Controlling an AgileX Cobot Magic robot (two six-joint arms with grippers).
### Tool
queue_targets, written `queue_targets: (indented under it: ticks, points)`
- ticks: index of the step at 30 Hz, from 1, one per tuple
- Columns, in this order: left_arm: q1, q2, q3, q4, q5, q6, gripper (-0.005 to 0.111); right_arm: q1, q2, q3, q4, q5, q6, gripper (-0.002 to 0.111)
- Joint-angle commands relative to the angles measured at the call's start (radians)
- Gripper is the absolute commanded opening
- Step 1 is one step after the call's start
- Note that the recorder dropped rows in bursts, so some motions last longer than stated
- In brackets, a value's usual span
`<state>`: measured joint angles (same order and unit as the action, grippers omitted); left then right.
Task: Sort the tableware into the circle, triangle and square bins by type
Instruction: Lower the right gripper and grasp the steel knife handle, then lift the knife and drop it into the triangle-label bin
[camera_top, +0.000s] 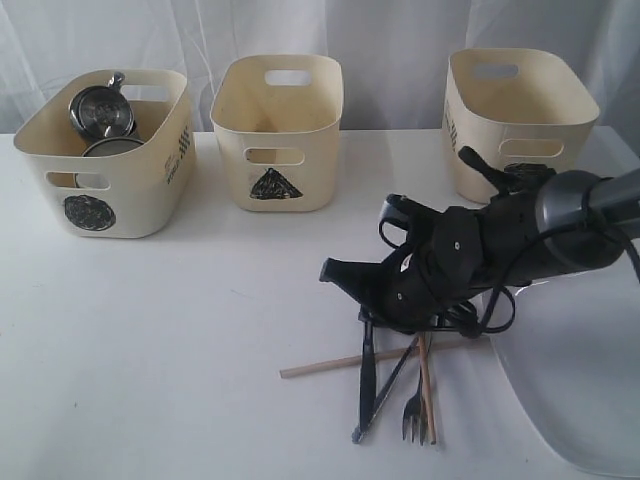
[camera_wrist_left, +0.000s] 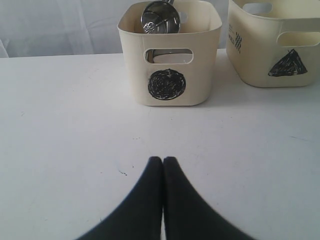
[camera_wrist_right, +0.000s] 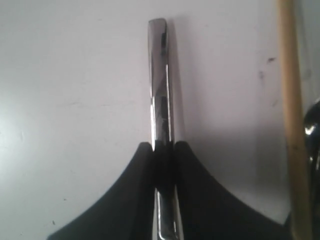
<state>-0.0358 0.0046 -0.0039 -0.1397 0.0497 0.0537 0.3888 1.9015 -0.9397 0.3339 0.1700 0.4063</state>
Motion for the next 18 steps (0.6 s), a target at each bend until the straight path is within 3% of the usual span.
queue_targets:
  ticks: [1, 18]
  points:
    - [0.003, -0.005, 0.004, -0.01, 0.002, -0.005, 0.0, -0.02, -0.037, 0.039, 0.014, -0.014, -0.018, 0.0]
    - [0.003, -0.005, 0.004, -0.01, 0.002, -0.005, 0.0, -0.04, -0.129, 0.045, 0.103, -0.054, -0.089, 0.0]
